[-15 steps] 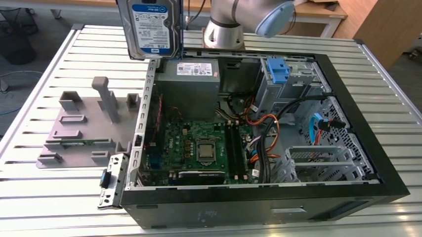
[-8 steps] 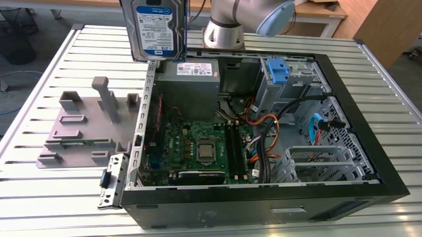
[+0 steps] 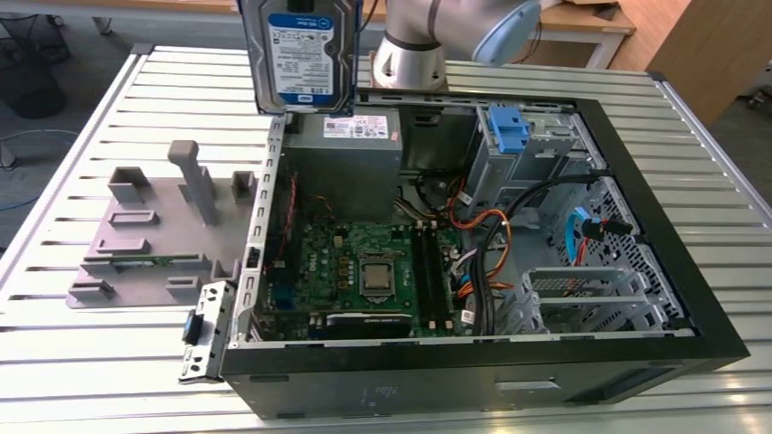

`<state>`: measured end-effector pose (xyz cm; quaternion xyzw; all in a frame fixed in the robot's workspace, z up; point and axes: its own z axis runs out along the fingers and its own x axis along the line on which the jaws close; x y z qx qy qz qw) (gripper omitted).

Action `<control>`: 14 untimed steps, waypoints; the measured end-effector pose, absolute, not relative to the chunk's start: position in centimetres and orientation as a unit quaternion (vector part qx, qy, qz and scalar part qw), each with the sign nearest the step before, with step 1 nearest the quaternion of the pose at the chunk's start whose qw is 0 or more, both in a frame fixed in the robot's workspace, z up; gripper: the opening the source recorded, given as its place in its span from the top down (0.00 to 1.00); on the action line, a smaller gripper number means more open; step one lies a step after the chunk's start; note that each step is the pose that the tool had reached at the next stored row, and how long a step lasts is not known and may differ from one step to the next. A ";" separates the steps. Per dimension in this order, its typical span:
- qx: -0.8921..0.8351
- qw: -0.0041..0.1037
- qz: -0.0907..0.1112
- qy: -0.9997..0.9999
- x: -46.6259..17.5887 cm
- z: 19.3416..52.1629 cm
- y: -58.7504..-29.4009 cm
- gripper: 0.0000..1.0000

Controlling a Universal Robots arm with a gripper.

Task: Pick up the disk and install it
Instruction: 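Pick up the disk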

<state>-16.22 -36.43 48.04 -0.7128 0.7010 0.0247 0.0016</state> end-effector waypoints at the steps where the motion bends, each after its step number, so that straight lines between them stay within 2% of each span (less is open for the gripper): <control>1: -0.713 0.001 0.025 0.701 -16.0 48.0 -36.5 0.65; 14: -0.712 -0.005 0.032 0.701 -12.8 48.0 -37.0 0.65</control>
